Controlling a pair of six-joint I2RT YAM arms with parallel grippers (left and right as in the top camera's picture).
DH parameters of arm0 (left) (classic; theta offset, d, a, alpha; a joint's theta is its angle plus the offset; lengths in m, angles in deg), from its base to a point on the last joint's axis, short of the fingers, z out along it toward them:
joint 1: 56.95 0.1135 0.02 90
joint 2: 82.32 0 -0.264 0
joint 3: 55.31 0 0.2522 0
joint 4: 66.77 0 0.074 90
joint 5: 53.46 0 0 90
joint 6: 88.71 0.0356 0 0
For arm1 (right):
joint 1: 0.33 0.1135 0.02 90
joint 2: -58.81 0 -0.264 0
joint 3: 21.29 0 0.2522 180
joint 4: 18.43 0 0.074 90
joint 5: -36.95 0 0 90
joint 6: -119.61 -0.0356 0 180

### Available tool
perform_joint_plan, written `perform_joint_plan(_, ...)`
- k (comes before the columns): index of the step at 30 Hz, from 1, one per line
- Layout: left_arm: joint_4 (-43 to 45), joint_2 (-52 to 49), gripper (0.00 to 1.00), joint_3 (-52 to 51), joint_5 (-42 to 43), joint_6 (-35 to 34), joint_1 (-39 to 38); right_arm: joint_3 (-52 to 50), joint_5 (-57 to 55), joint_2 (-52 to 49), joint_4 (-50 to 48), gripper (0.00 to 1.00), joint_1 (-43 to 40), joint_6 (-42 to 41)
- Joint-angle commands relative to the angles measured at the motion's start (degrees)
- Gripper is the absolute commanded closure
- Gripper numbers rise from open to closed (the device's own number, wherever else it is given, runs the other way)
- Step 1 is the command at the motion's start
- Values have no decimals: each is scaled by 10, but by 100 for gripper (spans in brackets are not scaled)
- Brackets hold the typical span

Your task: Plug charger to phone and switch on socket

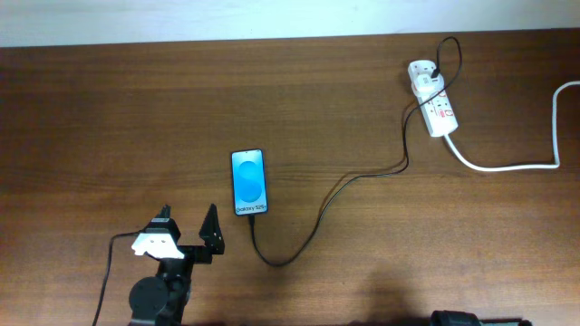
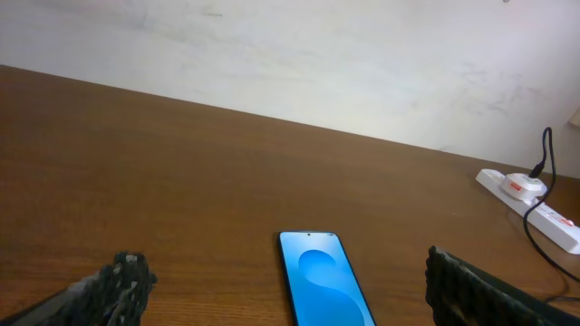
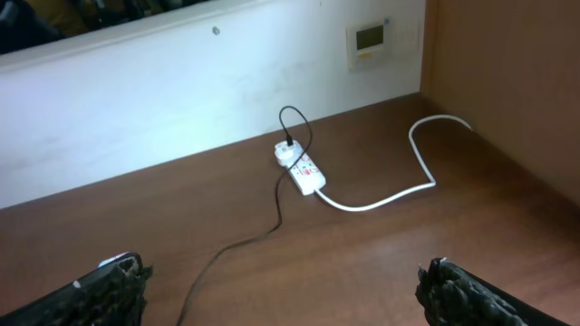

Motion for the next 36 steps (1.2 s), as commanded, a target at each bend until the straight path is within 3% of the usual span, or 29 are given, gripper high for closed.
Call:
perform_joint_plan(1,-3,3,1,-1,8,9,-2,-17,-2,6,0,2,-3,-1)
perform_joint_plan(7,-3,3,1,-1,8,9,-2,-48,-3,40,1,2,-3,-1)
perform_joint_plan(17,-3,3,1,-1,8,9,-2,-291,8,182,-13,2,-22,-21)
perform_joint_plan(26,-3,3,1,-1,8,9,-2,-291,0,207,-23,2,-22,-18)
perform_joint_plan(31,-3,3,1,-1,8,9,-2,-299,-1,217,-144,2,-22,-18)
perform_joint_plan(36,-3,3,1,-1,8,9,-2,-404,33,231,-340,2,-22,-19)
